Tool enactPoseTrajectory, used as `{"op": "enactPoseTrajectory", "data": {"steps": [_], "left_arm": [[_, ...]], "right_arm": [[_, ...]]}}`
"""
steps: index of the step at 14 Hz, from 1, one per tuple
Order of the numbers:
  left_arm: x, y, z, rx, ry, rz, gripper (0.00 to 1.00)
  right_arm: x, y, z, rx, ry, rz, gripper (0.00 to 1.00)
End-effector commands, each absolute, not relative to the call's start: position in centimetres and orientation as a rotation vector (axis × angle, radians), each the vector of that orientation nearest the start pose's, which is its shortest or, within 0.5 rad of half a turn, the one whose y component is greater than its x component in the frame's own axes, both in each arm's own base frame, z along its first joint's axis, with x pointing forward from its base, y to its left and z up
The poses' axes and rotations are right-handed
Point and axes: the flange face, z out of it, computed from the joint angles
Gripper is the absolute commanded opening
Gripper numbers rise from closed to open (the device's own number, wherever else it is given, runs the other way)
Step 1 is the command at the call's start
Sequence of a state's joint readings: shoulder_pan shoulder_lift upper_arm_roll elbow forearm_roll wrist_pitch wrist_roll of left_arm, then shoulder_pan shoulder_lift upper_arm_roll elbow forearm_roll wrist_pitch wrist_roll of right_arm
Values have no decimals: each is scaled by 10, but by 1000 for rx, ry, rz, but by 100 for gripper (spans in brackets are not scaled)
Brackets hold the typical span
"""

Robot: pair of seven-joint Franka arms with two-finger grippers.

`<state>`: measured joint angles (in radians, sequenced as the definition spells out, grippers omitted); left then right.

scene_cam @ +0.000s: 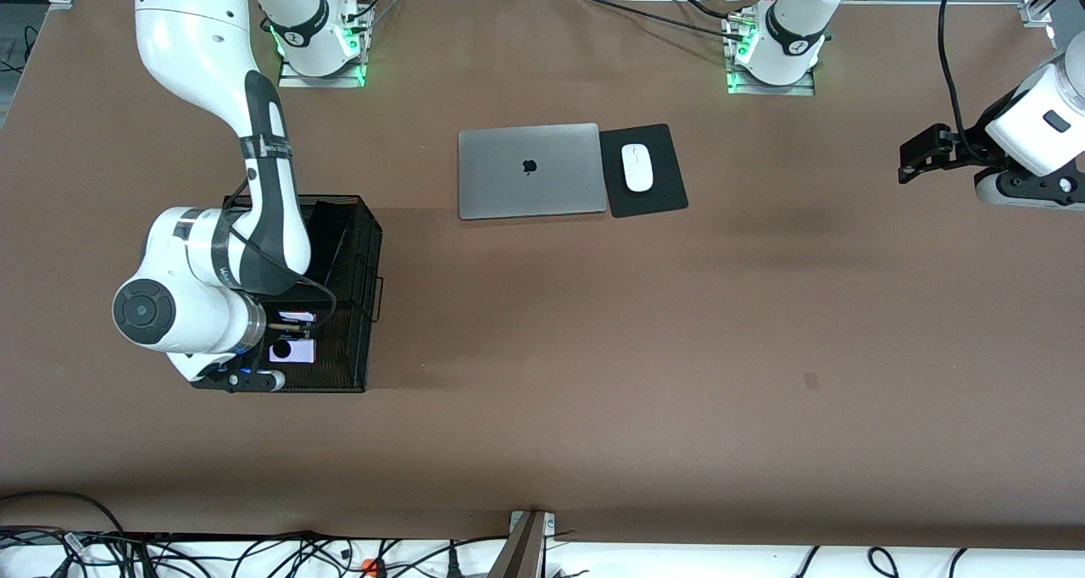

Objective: Place phones with both arms
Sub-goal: 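Lower the white phone into the basket and open the right gripper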

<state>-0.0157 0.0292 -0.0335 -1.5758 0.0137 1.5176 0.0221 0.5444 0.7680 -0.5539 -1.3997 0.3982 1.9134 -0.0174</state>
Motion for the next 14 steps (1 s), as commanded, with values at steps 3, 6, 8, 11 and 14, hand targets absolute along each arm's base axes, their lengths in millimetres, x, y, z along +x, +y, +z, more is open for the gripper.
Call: {"op": "enactPoseTrajectory", "data": {"steps": [3,6,8,11,14], "left_arm": [[550,-25,609,-3132,106,132,100],[548,-25,609,-3131,108,146,100],[547,-25,609,-3130,108,154,100],[547,-25,609,-3131,105,154,100],[547,-25,609,-3131,106,154,100]], "right_arm": [[691,85,262,-3138,146,198,31],[694,85,265,-3142,148,164,90],[696,84,272,-3127,156,141,99],[712,80,308,-3078,178,83,99],[713,74,363,-3063,163,224,99]]}}
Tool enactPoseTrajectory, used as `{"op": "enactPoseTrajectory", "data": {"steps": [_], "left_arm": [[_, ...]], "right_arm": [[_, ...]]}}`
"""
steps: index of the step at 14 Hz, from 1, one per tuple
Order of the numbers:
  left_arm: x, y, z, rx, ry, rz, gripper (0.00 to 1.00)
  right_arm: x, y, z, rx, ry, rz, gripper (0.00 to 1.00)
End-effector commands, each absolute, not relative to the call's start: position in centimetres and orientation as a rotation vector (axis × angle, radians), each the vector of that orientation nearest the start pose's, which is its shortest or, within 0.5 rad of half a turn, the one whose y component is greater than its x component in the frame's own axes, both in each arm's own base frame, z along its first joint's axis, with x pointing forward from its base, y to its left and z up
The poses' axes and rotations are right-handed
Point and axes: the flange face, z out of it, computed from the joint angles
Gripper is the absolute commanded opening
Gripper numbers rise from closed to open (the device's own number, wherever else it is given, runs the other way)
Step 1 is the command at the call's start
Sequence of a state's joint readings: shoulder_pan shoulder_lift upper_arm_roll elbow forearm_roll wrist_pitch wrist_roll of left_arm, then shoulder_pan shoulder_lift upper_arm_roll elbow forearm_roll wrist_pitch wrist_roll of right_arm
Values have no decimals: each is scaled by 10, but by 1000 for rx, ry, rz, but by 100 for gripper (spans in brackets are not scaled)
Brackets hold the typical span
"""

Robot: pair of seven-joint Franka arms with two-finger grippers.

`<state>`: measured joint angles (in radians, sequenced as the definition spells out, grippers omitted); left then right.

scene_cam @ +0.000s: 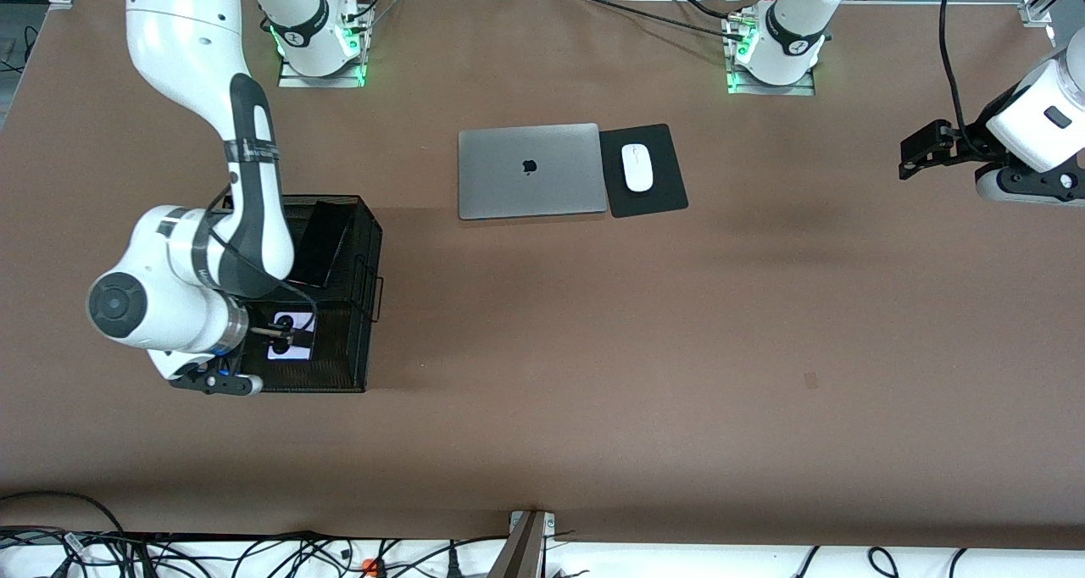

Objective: Place phones with both arms
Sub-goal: 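Lower the white phone into the basket and open the right gripper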

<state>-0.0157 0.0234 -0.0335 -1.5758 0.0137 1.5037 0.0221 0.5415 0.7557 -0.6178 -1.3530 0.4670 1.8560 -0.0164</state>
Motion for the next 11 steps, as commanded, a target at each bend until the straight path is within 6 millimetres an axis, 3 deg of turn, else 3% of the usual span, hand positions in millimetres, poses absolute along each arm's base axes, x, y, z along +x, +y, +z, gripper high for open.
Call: {"op": "enactPoseTrajectory", "data": {"steps": [1,4,7,11], "left_arm": [[547,-25,609,-3131,105,154,100],[547,-25,608,-3130,105,156,100],[547,-25,608,-3130,108,159,100],[547,-25,608,-3130,105,161,100]], "right_arm": [[710,74,385,-3033,162,268,99],[700,63,451,-2995,159,372,99],[692,35,492,-2953,176,408,99],[685,5,506,-2902,212,423,99]]}}
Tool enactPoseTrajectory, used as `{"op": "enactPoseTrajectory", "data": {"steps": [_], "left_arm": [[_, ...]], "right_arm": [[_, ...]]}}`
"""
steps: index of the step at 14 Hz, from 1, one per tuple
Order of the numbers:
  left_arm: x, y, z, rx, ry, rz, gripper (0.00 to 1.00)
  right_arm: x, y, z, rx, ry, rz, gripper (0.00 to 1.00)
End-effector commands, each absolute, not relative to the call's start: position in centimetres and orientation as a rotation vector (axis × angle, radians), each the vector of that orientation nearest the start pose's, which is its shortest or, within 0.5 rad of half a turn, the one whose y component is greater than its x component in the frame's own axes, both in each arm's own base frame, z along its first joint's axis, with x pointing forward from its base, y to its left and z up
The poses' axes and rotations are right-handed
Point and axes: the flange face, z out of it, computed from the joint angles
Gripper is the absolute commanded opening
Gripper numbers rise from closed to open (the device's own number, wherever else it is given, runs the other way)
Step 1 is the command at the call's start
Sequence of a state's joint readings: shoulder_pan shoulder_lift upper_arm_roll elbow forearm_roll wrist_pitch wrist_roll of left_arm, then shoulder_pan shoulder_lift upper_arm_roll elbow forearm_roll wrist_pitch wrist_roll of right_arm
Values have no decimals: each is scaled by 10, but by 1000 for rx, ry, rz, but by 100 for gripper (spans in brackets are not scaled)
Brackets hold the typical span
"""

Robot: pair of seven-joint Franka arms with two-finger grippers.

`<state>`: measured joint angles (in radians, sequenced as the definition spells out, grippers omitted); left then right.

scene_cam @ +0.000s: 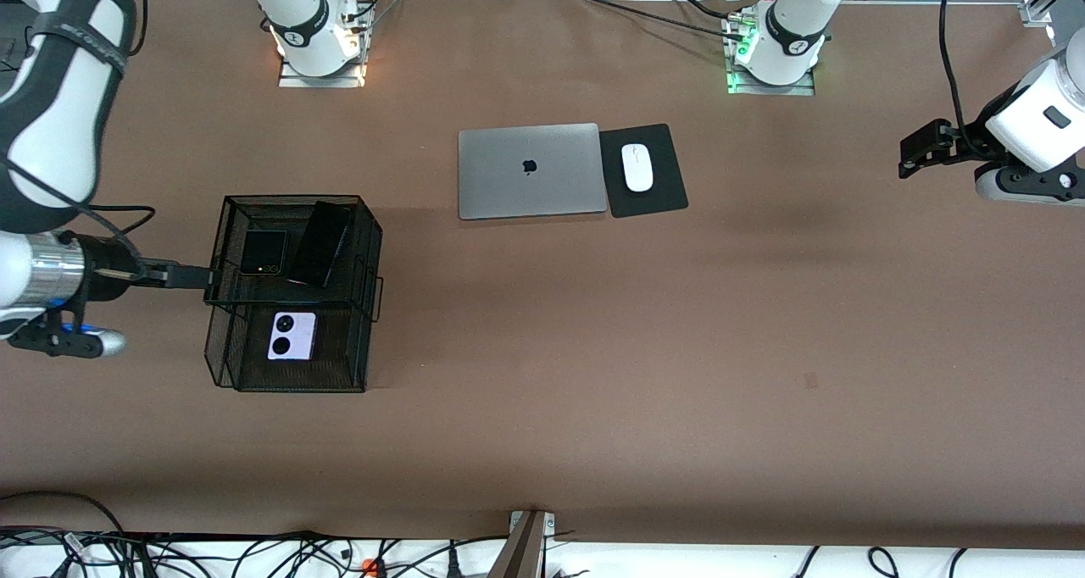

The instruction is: Place phones with both arms

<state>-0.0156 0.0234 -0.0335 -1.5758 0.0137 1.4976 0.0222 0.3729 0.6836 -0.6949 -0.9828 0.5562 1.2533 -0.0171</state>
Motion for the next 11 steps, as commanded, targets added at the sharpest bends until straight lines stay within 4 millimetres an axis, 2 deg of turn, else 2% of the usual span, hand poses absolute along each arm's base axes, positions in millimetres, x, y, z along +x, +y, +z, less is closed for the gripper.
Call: {"op": "enactPoseTrajectory", "data": {"steps": [1,4,5,6,7,9,10,11], "left_arm": [[547,-25,608,-3130,105,161,100],[547,-25,607,-3130,108,163,100],[547,-25,607,-3130,108,163,100],[547,-25,607,-3130,105,163,100],[547,-25,607,-3130,105,163,100],[547,-25,607,-3130,108,166,100],[547,-25,607,-3130,108,166,100],[547,-25,607,-3130,108,166,100]], "right_arm": [[682,-1,513,-2897,215,411,99],[677,-4,521,-2882,207,414,99],[673,-11,530,-2872,214,411,99],[671,-7,535,-2863,192,416,99],[667,-13,543,-2886,189,412,99],[658,-2,560,-2976,113,402,99],[654,13,569,-3029,45,387,99],[652,20,580,-3069,14,342,99]]}}
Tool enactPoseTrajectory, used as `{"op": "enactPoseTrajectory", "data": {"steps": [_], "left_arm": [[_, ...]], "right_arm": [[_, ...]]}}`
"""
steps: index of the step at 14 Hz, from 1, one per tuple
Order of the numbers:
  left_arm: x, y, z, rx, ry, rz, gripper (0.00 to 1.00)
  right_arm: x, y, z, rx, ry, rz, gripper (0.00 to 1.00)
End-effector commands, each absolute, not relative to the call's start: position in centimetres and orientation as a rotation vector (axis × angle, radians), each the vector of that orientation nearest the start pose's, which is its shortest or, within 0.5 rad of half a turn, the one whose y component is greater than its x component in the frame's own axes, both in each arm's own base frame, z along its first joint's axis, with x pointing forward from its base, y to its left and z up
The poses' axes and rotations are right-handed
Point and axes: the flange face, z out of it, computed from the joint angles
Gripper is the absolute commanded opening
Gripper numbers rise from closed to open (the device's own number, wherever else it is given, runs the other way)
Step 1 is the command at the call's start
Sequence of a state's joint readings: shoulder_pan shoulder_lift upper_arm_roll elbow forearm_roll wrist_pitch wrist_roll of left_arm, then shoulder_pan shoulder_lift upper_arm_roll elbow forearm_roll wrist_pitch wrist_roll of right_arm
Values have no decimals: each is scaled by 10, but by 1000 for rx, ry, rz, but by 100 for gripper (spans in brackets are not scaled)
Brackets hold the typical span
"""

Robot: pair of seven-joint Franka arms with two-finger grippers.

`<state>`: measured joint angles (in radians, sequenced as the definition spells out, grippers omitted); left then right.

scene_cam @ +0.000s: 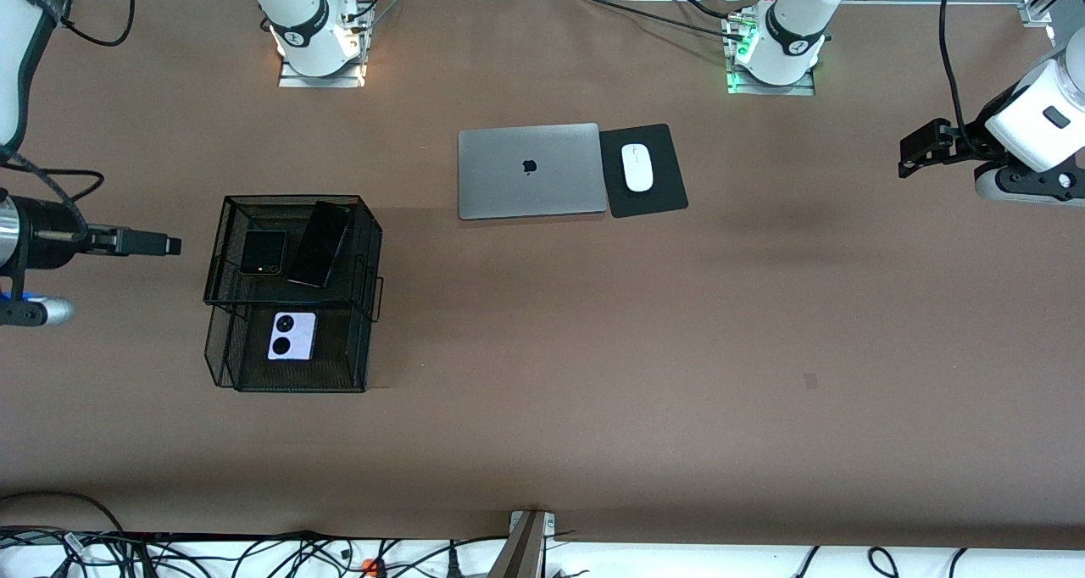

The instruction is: Place phones with both arms

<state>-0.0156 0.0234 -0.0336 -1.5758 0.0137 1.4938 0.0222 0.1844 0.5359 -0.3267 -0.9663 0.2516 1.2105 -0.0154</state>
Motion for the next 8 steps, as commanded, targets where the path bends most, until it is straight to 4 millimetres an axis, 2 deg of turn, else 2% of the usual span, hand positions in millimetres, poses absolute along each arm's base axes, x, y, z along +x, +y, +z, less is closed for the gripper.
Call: {"op": "enactPoseTrajectory", "data": {"steps": [1,3,5,8], "left_arm": [[547,-25,607,-3130,108,166,100],[547,-25,607,-3130,108,166,100],[547,-25,607,-3130,108,166,100],[547,-25,607,-3130,105,168,100]], "right_arm": [[648,16,580,-3070,25,327,99],[636,14,580,-3069,29,222,99],[622,14,570,-3063,26,100,99],[621,17,579,-3144,-8,19,99]]}}
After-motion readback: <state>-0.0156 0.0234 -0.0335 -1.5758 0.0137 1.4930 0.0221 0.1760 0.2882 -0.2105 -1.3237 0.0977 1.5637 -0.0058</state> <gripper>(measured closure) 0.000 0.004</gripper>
